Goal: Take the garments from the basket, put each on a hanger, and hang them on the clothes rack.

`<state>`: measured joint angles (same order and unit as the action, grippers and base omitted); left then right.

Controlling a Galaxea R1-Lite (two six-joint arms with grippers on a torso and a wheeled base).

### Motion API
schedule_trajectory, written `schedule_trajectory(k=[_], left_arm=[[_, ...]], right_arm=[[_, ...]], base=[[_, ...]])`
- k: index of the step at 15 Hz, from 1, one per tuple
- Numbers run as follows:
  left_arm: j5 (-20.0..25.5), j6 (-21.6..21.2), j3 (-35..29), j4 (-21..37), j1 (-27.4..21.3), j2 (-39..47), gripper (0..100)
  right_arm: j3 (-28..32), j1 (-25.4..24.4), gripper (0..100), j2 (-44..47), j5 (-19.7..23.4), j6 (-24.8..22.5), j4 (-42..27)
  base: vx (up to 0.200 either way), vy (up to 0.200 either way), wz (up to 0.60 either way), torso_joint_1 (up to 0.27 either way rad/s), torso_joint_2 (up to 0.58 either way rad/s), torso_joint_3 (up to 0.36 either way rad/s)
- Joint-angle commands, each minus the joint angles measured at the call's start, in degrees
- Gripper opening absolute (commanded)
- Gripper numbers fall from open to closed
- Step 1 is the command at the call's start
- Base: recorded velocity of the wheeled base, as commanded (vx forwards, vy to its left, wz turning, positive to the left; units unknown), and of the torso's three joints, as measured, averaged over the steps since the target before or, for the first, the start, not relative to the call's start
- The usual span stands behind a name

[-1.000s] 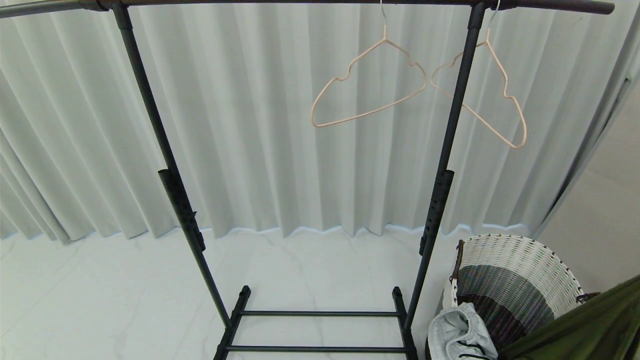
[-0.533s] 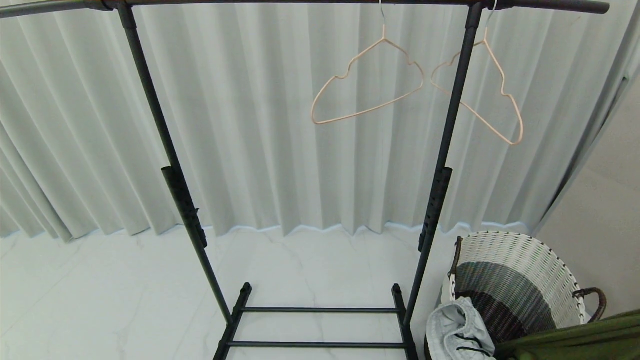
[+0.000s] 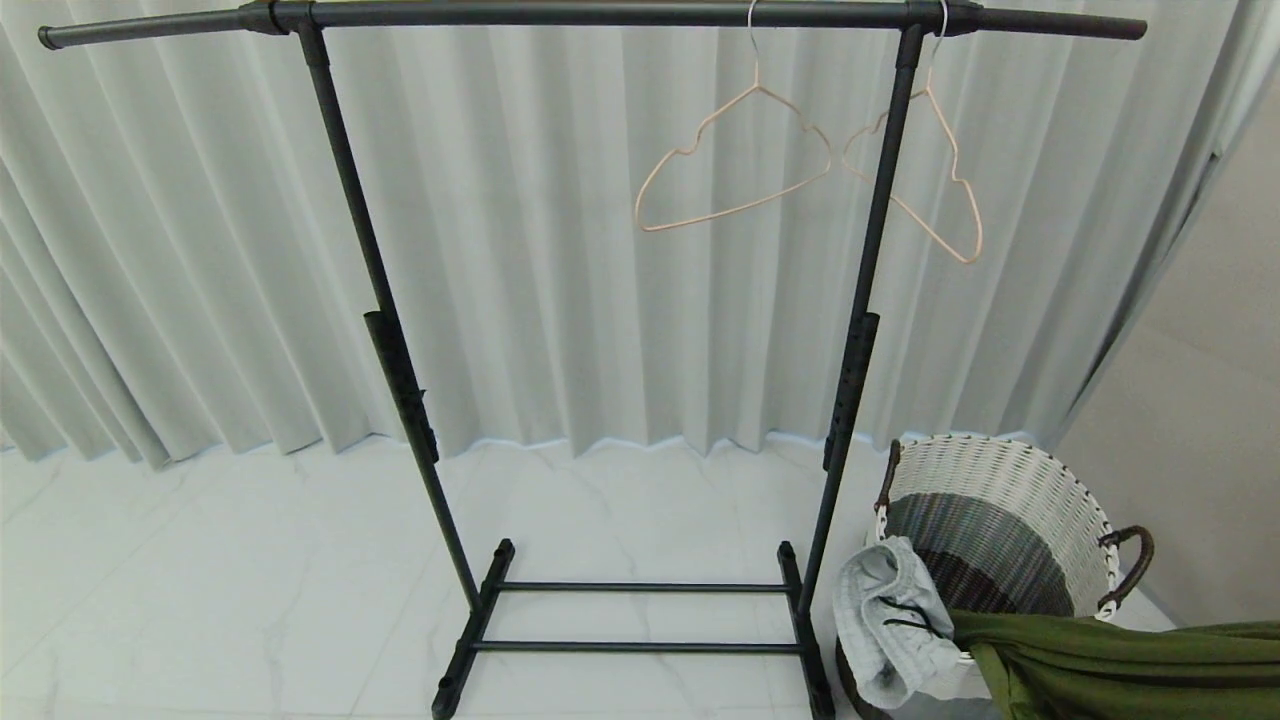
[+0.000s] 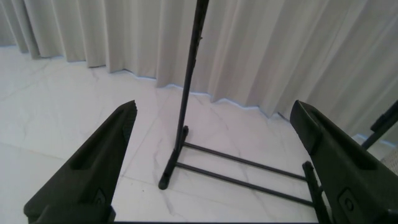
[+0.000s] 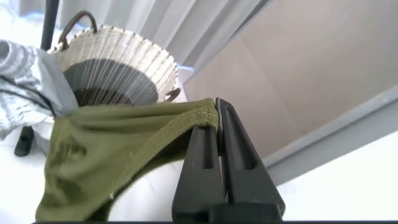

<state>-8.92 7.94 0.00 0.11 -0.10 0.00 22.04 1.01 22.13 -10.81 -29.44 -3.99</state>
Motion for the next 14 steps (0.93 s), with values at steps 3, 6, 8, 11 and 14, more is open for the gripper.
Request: schedule_trajectory(k=[3, 6, 8, 11, 14], left_arm=[[-0.04, -0.20, 0.00, -0.02, 0.01, 0.09, 100], [-0.04, -0.47, 0.00, -0.02, 0.10, 0.09, 100], [0.49, -2.75, 0.00, 0.07, 0.01, 0.09, 100], [0.57, -4.68, 0.00, 0.07, 0.10, 0.09, 100], [0.57, -4.77, 0.00, 0.07, 0.10, 0.09, 100]], right_arm=[[1.60, -1.63, 0, 0.46, 0.53, 0.00, 0.03], [2.31, -13.05, 0, 0.73, 0.62, 1.05, -0.06], [2.31, -22.81, 0, 2.48, 0.62, 1.93, -0.06], [2.39, -30.46, 0, 7.41, 0.62, 3.86, 0.47], [1.95, -30.89, 0, 9.08, 0.71, 4.04, 0.56]], base=[[0.000, 0.000, 0.00, 0.000, 0.00, 0.000], [0.000, 0.000, 0.00, 0.000, 0.00, 0.000], [0.000, 0.000, 0.00, 0.000, 0.00, 0.000], [0.000, 0.000, 0.00, 0.000, 0.00, 0.000], [0.000, 0.000, 0.00, 0.000, 0.00, 0.000]])
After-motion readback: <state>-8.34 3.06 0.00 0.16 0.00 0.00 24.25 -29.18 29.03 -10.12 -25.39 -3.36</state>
